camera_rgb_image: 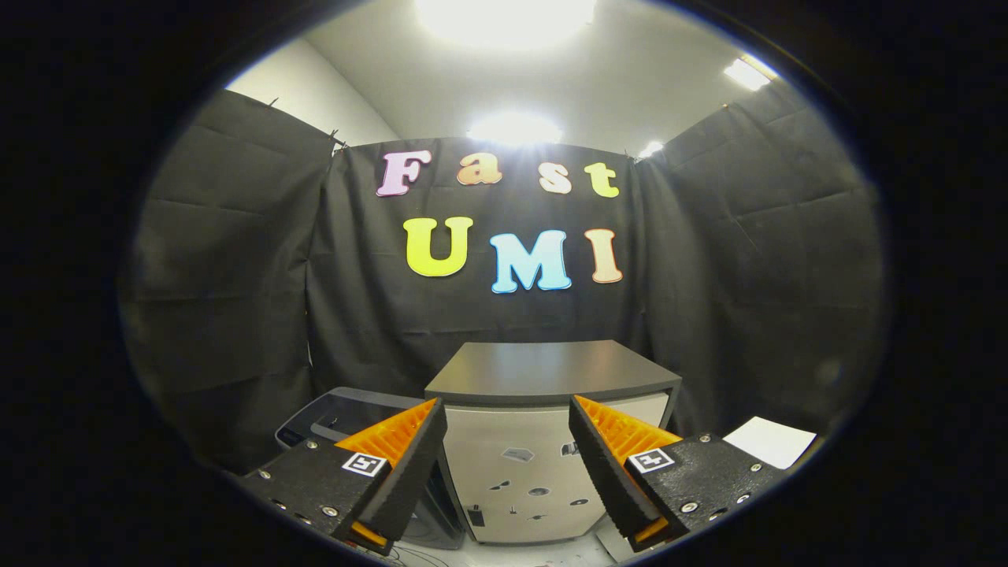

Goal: Put the clothes into the washing machine and then close the washing machine lid.

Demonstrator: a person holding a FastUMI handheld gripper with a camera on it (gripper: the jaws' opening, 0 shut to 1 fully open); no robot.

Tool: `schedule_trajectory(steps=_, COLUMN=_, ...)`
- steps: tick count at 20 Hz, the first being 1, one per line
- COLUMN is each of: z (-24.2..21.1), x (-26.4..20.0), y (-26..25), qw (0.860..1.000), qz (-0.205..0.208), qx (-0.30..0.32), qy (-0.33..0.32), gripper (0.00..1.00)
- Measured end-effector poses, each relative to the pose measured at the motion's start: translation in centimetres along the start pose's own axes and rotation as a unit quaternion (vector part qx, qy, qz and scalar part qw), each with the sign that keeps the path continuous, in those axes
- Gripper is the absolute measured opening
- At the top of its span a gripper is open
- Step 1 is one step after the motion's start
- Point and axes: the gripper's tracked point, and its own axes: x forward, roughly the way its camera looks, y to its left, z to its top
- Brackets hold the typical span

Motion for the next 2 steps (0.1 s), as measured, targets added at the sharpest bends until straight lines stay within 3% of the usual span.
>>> schedule_trajectory(steps=2, z=0.00, x=-0.28, y=-0.20, qw=1.000, qz=0.001, qx=0.001, qy=0.000, gripper=0.96)
